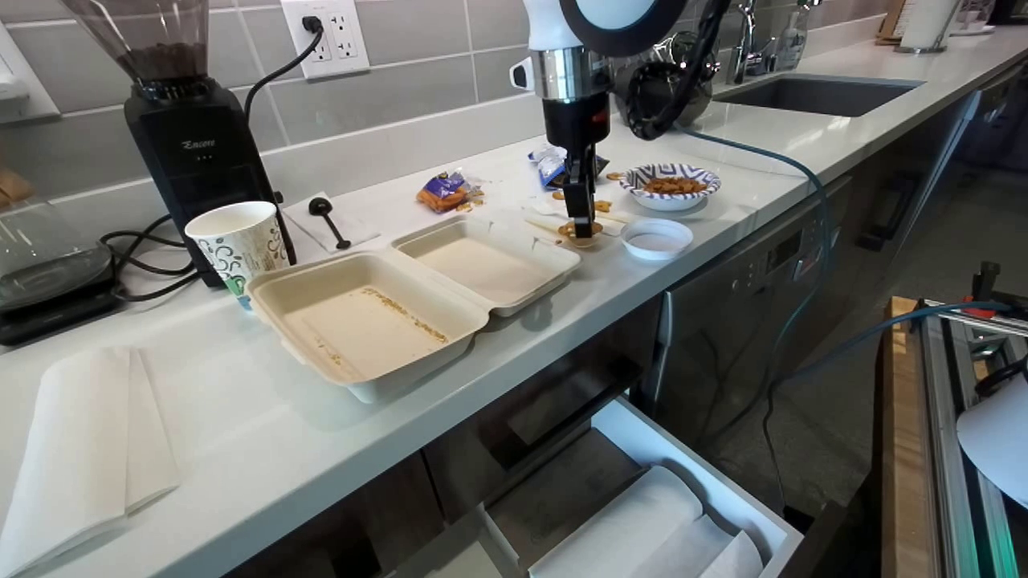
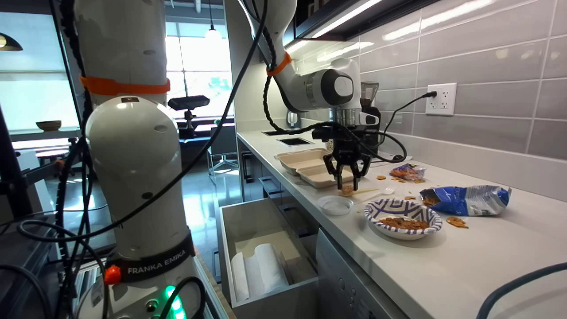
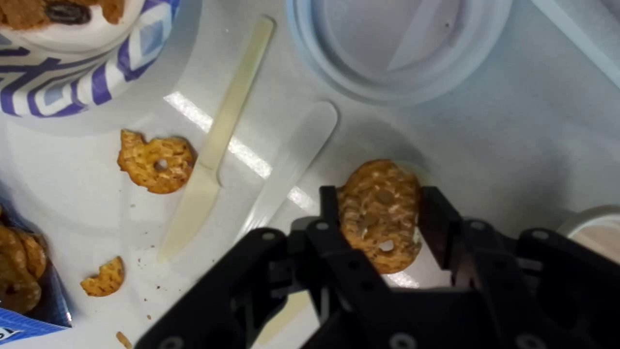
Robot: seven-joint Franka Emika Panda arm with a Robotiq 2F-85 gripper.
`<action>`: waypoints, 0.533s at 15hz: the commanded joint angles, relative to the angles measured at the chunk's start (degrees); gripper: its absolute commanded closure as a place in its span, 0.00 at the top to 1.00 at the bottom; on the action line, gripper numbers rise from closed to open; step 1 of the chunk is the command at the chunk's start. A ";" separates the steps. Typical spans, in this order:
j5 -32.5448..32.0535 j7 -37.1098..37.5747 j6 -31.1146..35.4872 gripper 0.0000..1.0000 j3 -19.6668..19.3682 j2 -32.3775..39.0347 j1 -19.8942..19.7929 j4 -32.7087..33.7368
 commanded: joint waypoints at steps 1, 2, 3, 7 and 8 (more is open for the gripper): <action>-0.31 1.08 1.47 0.43 -0.38 0.09 0.44 -0.67; -0.32 1.09 1.45 0.51 -0.39 0.16 0.44 -0.63; -0.44 1.21 1.39 0.72 -0.38 0.19 0.46 -0.60; -0.44 1.28 1.35 0.88 -0.39 0.17 0.46 -0.60; -0.29 1.17 1.39 0.97 -0.36 -0.02 0.46 -0.70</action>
